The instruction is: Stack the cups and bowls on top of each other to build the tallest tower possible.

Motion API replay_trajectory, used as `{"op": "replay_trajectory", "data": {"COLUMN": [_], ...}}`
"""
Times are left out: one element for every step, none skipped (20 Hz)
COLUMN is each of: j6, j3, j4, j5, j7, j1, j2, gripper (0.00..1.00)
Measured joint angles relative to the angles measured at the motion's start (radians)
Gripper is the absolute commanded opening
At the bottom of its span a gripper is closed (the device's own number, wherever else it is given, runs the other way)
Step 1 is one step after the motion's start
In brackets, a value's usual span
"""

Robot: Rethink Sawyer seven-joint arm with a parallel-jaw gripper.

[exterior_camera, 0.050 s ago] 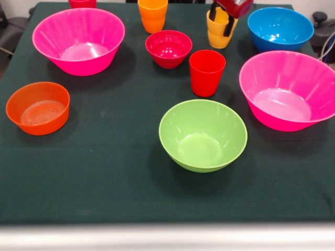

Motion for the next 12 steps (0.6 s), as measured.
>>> {"op": "replay_trajectory", "data": {"j6": [-0.003, -0.006, -0.01, -0.015, -0.022, -0.023, -0.023, -0.024, -0.022, -0.022, -0.023, -0.023], "j3": [0.0, 0.0, 0.0, 0.0, 0.0, 0.0, 0.0, 0.0, -0.001, -0.004, -0.006, -0.007], "j4": [-0.002, -0.006, -0.009, -0.013, -0.018, -0.02, -0.021, -0.022, -0.025, -0.025, -0.025, -0.025], "j5": [0.0, 0.0, 0.001, 0.002, 0.003, 0.003, 0.003, 0.003, 0.002, 0.002, 0.003, 0.003], "j7": [0.0, 0.0, 0.0, 0.0, 0.0, 0.0, 0.0, 0.0, 0.0, 0.0, 0.0, 0.0], "j1": [0.0, 0.001, 0.001, 0.003, 0.006, 0.007, 0.008, 0.008, 0.012, 0.015, 0.017, 0.019], "j2": [0.006, 0.013, 0.02, 0.031, 0.042, 0.044, 0.046, 0.048, 0.051, 0.051, 0.051, 0.051], "gripper": [1.0, 1.0, 1.0, 1.0, 0.0, 0.0, 0.0, 0.0, 0.0, 0.0, 0.0, 0.0]}}
